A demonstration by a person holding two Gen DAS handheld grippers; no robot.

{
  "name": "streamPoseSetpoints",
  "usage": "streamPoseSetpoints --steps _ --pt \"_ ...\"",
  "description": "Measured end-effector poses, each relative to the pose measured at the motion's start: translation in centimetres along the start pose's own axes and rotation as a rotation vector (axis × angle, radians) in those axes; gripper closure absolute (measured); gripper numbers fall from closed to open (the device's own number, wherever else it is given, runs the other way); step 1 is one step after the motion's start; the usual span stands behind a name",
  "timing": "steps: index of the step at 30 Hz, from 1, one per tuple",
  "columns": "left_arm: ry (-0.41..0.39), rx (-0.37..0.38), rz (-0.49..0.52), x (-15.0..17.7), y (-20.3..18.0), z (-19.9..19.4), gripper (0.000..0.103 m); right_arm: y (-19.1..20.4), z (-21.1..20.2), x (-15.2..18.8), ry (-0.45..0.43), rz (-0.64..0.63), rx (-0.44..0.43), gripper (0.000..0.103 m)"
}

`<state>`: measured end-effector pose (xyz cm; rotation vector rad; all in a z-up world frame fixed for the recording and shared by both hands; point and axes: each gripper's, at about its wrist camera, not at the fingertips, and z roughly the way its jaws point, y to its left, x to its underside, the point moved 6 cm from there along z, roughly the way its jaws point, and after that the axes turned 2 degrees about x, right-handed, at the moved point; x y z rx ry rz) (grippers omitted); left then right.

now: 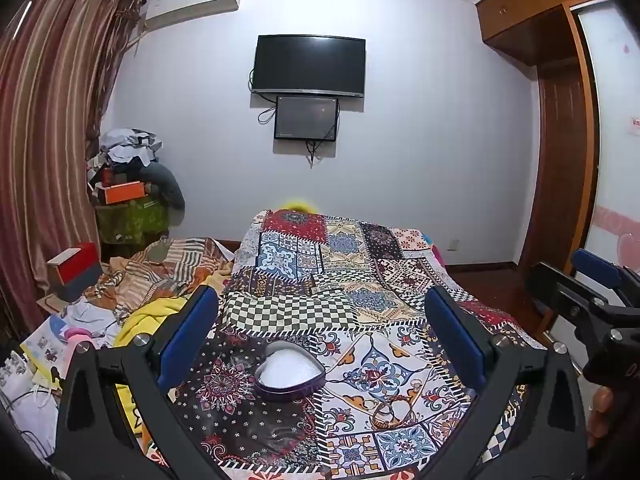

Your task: Organize jewelry

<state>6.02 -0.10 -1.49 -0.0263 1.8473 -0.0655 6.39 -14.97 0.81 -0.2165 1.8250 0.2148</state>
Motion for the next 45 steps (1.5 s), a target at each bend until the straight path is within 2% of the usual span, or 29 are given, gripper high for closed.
streamPoseSetpoints --steps 45 --pt "-0.009 0.003 -0.009 0.06 0.01 -0.2 0.0 0.01 0.25 0.16 0.008 0.006 0.002 0.0"
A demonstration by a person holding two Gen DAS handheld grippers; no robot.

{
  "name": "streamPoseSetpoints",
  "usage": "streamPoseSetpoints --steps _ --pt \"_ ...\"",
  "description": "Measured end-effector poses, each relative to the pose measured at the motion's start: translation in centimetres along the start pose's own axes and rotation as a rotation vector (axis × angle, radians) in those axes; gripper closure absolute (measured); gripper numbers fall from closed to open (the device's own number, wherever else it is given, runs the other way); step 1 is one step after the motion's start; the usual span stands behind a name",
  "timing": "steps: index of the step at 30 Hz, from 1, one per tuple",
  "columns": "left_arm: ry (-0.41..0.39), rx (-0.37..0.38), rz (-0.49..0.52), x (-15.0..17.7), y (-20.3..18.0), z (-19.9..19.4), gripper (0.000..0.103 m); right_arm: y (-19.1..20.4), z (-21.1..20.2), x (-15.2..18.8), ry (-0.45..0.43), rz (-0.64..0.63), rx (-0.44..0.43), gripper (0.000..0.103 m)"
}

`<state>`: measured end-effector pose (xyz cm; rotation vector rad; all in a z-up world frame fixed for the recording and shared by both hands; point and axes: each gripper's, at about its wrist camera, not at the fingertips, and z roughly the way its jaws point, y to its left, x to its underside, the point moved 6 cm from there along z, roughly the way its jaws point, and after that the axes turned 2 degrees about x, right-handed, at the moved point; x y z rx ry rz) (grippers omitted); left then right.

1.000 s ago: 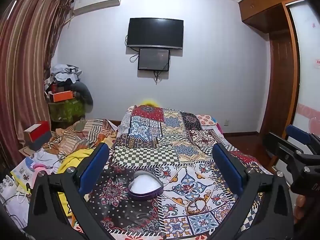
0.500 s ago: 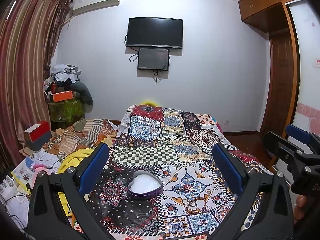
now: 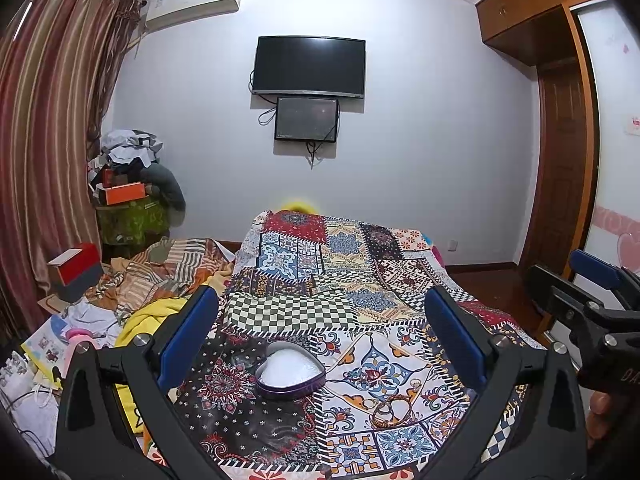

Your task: Organize jewelry

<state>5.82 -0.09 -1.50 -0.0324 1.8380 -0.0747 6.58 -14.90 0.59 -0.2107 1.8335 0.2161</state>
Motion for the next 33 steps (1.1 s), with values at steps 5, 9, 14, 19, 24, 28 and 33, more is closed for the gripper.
streamPoseSetpoints --steps 5,9,14,19,24,28,33 --pt "0.0 0.0 0.001 0.0 0.0 0.0 0.0 0.0 0.0 0.0 0.001 0.0 0.0 0.0" --pt "0.0 0.001 0.0 0.0 0.0 0.0 0.0 0.0 0.0 0.0 0.001 0.0 0.0 0.0" --pt "0.0 0.001 -0.001 0.0 0.0 0.0 0.0 0.0 0.0 0.0 0.002 0.0 0.001 0.0" --pt "0.0 0.001 0.0 -0.1 0.0 0.0 0.0 0.0 0.1 0.1 0.004 0.002 0.002 0.0" --pt "0.0 0.002 -0.001 0.0 0.0 0.0 0.0 -0.2 0.4 0.5 0.012 0.005 -0.001 0.0" --pt "0.005 0.002 -0.002 0.1 -0.1 0.2 0.0 -0.2 0.6 0.7 0.02 0.004 -0.006 0.0" --pt "0.022 0.009 -0.008 0.3 0.0 1.0 0.0 -0.3 1.4 1.2 0.043 0.002 -0.005 0.0"
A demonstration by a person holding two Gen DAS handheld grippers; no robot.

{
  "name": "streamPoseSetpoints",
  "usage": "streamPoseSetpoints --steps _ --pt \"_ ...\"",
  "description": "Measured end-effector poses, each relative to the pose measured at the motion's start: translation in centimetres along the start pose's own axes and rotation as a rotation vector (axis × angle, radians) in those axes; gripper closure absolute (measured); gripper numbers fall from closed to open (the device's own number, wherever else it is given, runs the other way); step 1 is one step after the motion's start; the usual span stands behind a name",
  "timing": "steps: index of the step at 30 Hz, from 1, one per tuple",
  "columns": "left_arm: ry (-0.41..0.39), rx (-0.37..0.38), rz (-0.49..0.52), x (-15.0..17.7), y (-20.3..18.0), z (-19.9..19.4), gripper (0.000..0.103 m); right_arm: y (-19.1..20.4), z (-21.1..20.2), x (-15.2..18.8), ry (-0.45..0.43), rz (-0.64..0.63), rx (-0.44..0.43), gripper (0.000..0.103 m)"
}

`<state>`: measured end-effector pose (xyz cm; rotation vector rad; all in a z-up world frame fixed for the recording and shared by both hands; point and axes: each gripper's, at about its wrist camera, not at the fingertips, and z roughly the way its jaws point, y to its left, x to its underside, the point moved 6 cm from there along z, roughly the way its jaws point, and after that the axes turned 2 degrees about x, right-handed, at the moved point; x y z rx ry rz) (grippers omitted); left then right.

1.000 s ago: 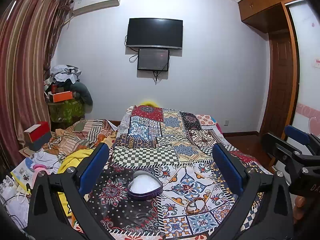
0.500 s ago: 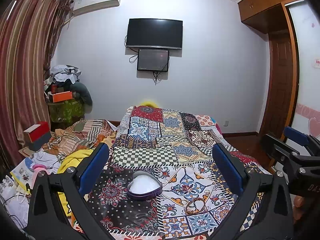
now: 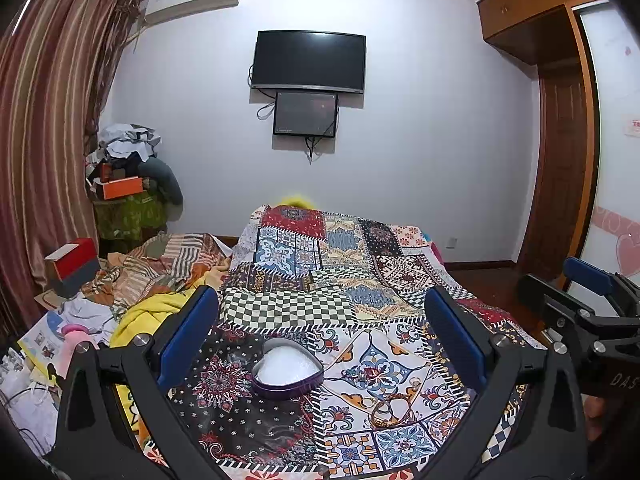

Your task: Organize jewelry

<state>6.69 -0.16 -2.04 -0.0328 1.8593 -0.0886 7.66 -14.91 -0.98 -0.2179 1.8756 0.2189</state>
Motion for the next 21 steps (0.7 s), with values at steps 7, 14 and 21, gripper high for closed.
streamPoseSetpoints --steps 7,14,21 --pt "0.054 0.005 -0.008 0.9 0.5 2.3 0.0 -1.2 2.1 1.0 0.062 0.007 0.021 0.0" --pt "0.164 0.008 -0.024 3.1 1.4 6.0 0.0 -3.3 5.5 3.8 0.188 0.013 0.055 0.0" --pt "0.33 0.042 -0.051 7.3 2.4 10.2 0.0 -5.6 7.9 7.7 0.345 -0.04 0.09 0.0"
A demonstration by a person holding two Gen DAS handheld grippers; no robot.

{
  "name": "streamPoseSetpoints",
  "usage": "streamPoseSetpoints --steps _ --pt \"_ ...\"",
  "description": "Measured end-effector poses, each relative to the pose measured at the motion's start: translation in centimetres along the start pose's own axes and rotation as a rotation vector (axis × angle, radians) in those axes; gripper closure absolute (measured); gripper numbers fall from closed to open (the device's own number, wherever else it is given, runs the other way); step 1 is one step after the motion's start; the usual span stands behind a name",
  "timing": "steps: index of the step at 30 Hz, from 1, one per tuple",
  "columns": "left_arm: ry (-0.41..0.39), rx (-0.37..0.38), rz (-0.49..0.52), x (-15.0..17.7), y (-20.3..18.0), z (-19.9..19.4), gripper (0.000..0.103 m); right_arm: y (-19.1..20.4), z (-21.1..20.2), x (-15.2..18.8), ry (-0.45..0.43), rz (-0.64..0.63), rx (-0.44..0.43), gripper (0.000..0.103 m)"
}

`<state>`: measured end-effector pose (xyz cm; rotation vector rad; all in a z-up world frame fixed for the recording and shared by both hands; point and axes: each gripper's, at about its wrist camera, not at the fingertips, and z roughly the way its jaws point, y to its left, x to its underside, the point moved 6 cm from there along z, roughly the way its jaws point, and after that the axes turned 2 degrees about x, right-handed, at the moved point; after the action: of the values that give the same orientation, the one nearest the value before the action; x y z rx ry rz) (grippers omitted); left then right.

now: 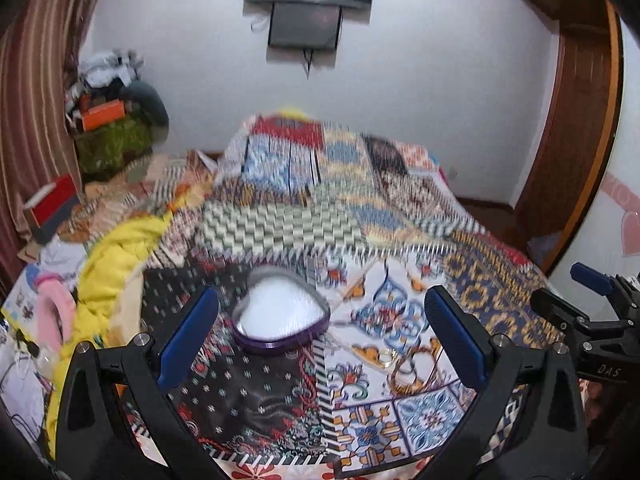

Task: Organize jewelry
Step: 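Lower the right tool toward the red-and-gold beaded bracelet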

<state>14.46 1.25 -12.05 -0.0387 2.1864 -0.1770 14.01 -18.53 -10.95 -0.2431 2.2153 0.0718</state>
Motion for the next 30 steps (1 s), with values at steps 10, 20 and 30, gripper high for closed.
streamPoseSetpoints --steps 10,20,30 --pt "0.264 0.069 0.018 5.5 -0.3 6.1 0.006 -0.8 3.2 3.2 0.136 -0.038 -0.038 0.0" --pt "0.392 0.091 0.073 9.0 -0.6 8.2 0.034 1.0 4.5 4.1 0.213 0.005 -0.181 0.0" --pt "0.402 0.151 0.122 9.0 -1.7 8.9 0.053 3.9 6.4 4.9 0.298 -0.018 -0.276 0.0"
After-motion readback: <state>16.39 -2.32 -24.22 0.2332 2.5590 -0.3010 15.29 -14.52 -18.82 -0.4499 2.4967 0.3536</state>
